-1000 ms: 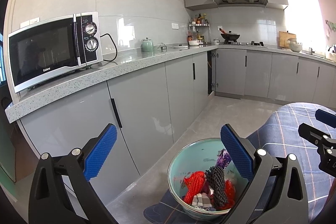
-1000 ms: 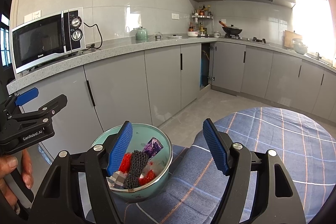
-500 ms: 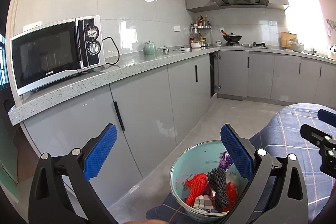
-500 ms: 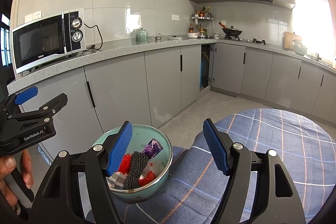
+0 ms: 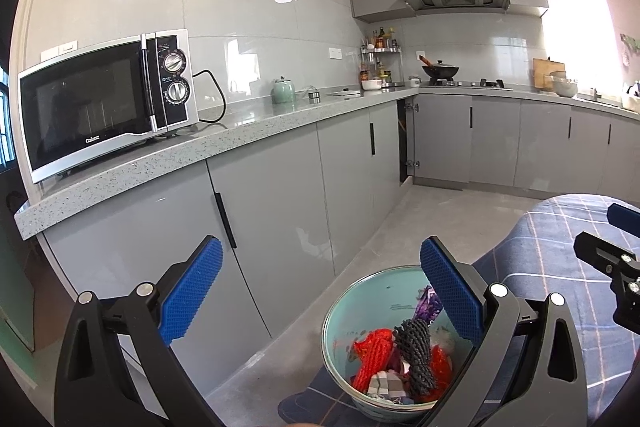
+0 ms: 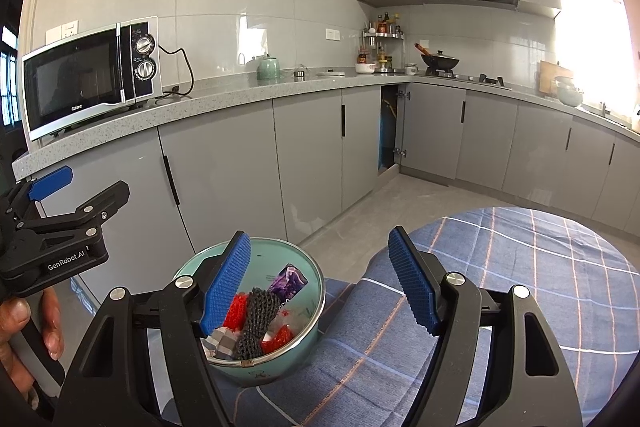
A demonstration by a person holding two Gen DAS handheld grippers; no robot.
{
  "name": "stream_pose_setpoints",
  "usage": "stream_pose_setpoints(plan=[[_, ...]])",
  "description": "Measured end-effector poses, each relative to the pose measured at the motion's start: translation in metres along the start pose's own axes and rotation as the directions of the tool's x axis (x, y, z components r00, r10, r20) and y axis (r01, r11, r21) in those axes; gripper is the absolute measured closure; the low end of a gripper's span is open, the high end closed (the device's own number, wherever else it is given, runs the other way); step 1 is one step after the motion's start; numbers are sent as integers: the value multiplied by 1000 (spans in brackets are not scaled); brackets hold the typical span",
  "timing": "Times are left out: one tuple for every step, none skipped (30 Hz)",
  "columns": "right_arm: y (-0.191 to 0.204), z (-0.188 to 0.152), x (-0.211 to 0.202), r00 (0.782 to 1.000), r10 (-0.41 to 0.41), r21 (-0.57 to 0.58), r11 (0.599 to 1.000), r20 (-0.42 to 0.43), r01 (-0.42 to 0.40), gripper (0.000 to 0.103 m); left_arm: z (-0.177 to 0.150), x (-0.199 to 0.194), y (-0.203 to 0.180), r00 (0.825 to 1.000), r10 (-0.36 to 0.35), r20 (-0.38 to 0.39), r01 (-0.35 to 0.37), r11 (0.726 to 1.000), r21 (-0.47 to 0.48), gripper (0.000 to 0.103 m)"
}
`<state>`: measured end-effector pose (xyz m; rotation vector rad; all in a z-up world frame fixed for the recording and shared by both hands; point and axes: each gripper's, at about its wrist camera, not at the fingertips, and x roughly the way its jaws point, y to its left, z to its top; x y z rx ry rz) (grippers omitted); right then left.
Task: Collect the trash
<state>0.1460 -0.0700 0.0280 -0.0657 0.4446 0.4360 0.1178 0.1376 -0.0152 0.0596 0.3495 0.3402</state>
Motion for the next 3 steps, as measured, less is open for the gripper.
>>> stream_pose_setpoints(plan=[[0,0,0,1000,-1,0,1000,-1,1,32,0,0,0,1000,-3,-1,3,1000,-1,6],[-1,-1,0,1000,-2,1,1000,-1,2,32,0,0,0,1000,-5,-1,5,1000,0,6],[-2,-1,0,1000,-4,1,1000,-2,4,32,-1,0,-1,1000,-8,-1,8,1000,0,6]])
